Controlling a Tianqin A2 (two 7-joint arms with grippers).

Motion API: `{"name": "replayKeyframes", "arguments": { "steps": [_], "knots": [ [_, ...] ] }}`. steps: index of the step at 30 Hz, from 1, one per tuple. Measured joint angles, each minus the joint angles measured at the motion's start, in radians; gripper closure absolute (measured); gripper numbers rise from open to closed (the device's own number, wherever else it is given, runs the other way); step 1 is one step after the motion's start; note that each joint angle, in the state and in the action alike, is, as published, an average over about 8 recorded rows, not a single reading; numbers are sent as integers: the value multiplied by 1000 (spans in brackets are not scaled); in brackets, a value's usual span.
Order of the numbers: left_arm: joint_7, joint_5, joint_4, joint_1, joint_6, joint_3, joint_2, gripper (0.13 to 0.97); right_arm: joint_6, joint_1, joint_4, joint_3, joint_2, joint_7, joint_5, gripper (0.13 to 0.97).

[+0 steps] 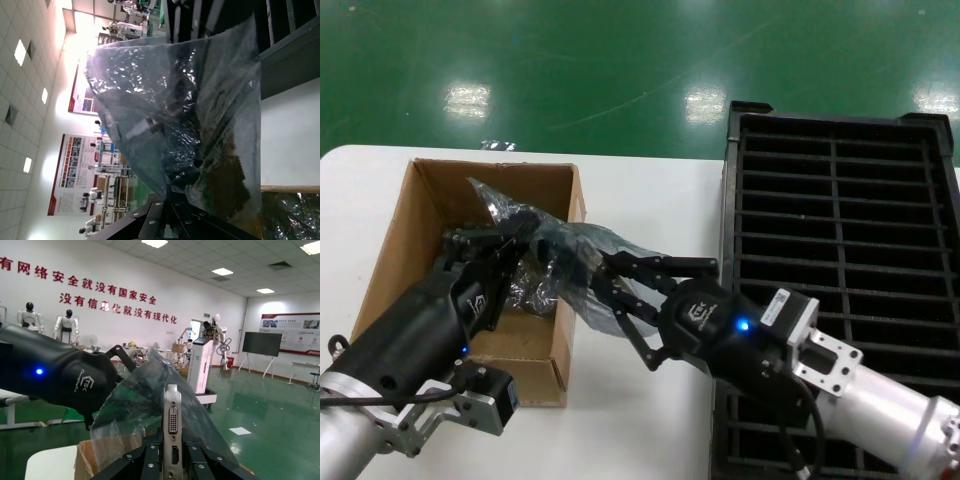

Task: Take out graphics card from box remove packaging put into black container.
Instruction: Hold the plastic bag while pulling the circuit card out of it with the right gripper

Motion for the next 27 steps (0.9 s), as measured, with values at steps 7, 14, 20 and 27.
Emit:
{"name": "replayKeyframes", "arguments": {
  "steps": [7,14,20,27],
  "knots": [
    [0,0,0,0,0,0,0,959,15,-31,88,-3,57,46,-23,902],
    [0,0,0,0,0,0,0,959,25,-59,150,6,109,74,-34,902],
    [0,0,0,0,0,0,0,959,37,-82,202,28,154,90,-36,902],
    [0,0,0,0,0,0,0,959,51,-111,244,56,195,100,-31,902]
  ]
}}
